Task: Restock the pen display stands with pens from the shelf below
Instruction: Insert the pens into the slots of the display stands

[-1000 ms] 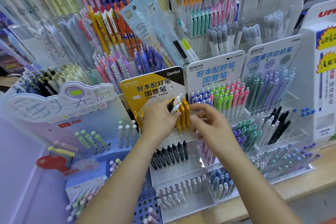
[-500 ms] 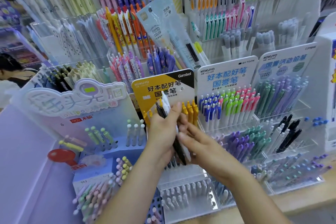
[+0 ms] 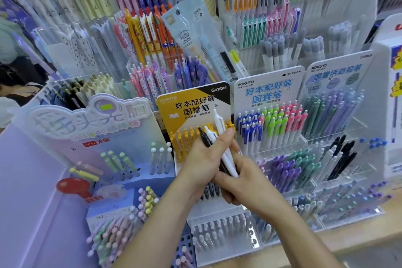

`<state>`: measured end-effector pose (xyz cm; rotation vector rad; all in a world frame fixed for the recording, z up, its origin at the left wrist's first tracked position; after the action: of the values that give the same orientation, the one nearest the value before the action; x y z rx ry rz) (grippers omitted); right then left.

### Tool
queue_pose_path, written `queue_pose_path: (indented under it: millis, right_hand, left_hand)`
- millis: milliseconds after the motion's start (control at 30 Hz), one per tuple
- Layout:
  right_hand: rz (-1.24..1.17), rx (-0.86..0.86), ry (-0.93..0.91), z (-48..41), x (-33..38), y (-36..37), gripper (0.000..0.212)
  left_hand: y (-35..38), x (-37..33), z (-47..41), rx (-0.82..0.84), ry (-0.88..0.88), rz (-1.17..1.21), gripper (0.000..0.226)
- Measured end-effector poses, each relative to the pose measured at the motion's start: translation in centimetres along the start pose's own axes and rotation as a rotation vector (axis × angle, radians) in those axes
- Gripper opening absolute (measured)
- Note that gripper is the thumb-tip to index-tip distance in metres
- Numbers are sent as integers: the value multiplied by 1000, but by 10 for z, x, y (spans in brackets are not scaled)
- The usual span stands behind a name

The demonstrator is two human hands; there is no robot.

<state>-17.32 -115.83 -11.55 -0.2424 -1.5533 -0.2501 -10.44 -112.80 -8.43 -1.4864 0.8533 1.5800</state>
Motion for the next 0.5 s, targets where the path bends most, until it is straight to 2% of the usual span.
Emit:
queue_pose_path:
  millis: [100, 233, 367, 500]
  right_hand:
    - [-156, 56, -18, 5, -5, 4, 14]
    - [-296, 49, -27, 9, -11, 1, 15]
    - [-197, -50, 10, 19, -20, -12, 16]
    - [-86, -106, 32, 27, -26, -19, 36]
  left_hand:
    - [4, 6, 0, 67, -56, 9, 34]
    - [0, 4, -2, 57, 12, 72, 31]
    - [-29, -4, 0, -85, 72, -50, 32]
    - [-38, -6, 4, -74, 63, -162, 34]
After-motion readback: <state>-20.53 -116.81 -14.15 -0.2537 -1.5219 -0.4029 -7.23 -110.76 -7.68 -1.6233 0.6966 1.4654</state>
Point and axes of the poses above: each hand's wrist, its own z-axis away from the middle knuckle, its own y-axis out of the palm, x = y × z, the point moved 9 cm from there along -z, towards the middle knuckle, and after that the axes turned 8 degrees about x, right-handed, at the moved point
